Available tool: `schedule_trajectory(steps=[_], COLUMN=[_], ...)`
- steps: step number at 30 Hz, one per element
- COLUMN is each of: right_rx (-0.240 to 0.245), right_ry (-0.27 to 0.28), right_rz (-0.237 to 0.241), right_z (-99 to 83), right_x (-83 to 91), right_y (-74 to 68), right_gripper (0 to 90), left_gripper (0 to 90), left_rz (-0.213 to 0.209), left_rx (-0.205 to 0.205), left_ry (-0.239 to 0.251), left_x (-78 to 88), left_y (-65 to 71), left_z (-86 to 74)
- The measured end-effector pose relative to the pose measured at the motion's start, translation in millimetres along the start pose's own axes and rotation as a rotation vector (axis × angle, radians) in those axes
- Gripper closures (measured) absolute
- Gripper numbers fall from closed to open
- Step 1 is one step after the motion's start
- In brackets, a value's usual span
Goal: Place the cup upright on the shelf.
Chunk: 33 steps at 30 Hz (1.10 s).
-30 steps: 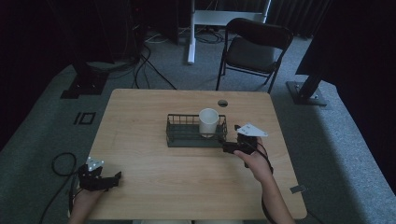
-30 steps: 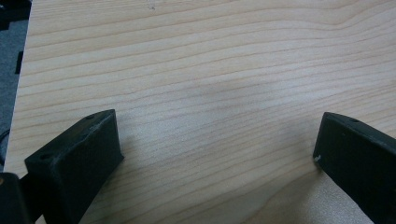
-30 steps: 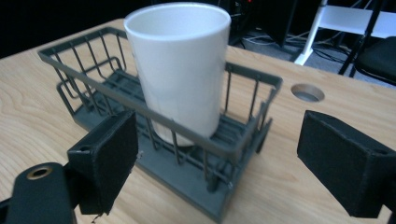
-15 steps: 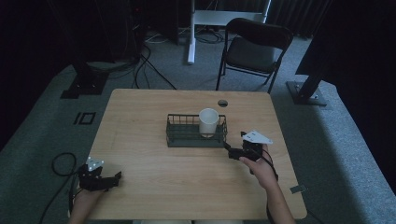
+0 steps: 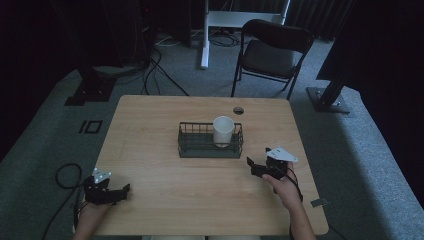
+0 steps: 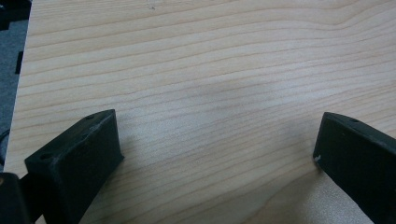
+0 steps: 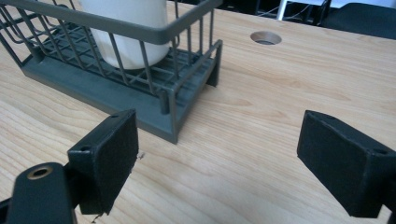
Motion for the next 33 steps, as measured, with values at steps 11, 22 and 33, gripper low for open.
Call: schedule_trajectory(steps=[11,22,33], right_rx=[-0.038,-0.082,-0.084], right_ry=[-0.043,-0.106,-0.185], right_rz=[-0.03,-0.07,-0.134], right_z=[-22.3,-40.1,-57.2], right_x=[7.8,20.2,26.1], right_y=[8.5,16.5,25.1], right_gripper=[12.5,12.5,12.6], left_gripper=[0.9,0.9,0.9], left_rz=[0.0,0.0,0.001], left_rx=[-0.001,-0.001,-0.001], left_ry=[0.0,0.0,0.0], left_x=[0.0,0.0,0.0], left_y=[-0.1,0.0,-0.1], left_z=[0.0,0.0,0.0])
Point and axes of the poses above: each handheld gripper's, and its own axes: x roughly backward along the jaws, z roughly out of its top, y roughly to its right, the point moved 5 cm from there along -x, roughly forward along the jaws, and after that the axes turned 9 degrees about z, right-handed, at the moved point
